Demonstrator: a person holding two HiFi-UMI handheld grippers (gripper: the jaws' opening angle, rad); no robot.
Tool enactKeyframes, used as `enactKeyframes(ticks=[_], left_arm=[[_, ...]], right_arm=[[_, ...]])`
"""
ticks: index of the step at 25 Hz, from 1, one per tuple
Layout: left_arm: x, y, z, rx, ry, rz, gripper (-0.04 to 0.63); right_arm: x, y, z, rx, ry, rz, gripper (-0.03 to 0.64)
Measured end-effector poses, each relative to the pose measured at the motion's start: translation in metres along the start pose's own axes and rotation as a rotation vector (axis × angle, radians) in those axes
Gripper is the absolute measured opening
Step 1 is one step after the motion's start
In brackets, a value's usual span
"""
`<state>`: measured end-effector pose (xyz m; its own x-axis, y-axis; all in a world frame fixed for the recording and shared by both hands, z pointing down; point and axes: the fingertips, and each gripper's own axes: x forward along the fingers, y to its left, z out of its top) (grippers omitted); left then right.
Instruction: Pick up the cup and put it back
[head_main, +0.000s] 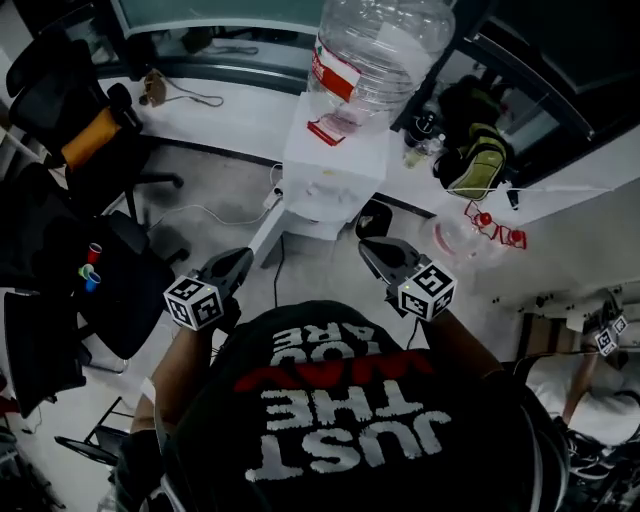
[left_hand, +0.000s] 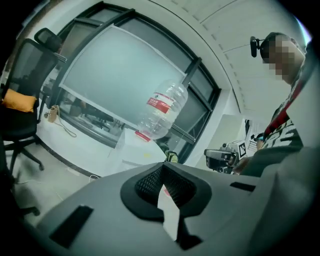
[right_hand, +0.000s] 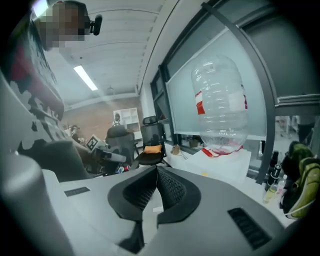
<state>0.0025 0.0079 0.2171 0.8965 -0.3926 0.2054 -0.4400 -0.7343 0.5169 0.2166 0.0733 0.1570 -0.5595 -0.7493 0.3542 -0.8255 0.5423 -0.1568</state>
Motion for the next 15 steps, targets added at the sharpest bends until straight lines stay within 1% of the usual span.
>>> enactKeyframes(ticks=[2, 4, 7, 11, 13, 15], left_arm=[[0.025, -0.005, 0.004, 0.001, -0.006, 0.031, 0.008], [0.039, -0.003, 0.006, -0.007, -0.01, 0.051, 0.008], [0.048, 0.008, 0.002, 0.011, 0.016, 0.048, 0.008], [0.052, 0.038, -0.016, 0.037, 0.087, 0.0, 0.008], [0.05, 0.06, -0.027, 0.037, 0.131, -0.012, 0.008], [0.048, 0.081, -0.038, 0.034, 0.157, -0.023, 0.008]], right_arm=[[0.006, -0.025, -0.004, -0.021, 0.025, 0.033, 0.032], [0.018, -0.039, -0.012, -0.034, 0.055, 0.05, 0.034], [0.046, -0.048, -0.028, -0.035, 0.093, 0.044, 0.034], [0.091, -0.055, -0.048, -0.009, 0.14, -0.016, 0.034], [0.116, -0.055, -0.064, 0.014, 0.178, -0.06, 0.034], [0.136, -0.054, -0.087, 0.048, 0.225, -0.096, 0.034]])
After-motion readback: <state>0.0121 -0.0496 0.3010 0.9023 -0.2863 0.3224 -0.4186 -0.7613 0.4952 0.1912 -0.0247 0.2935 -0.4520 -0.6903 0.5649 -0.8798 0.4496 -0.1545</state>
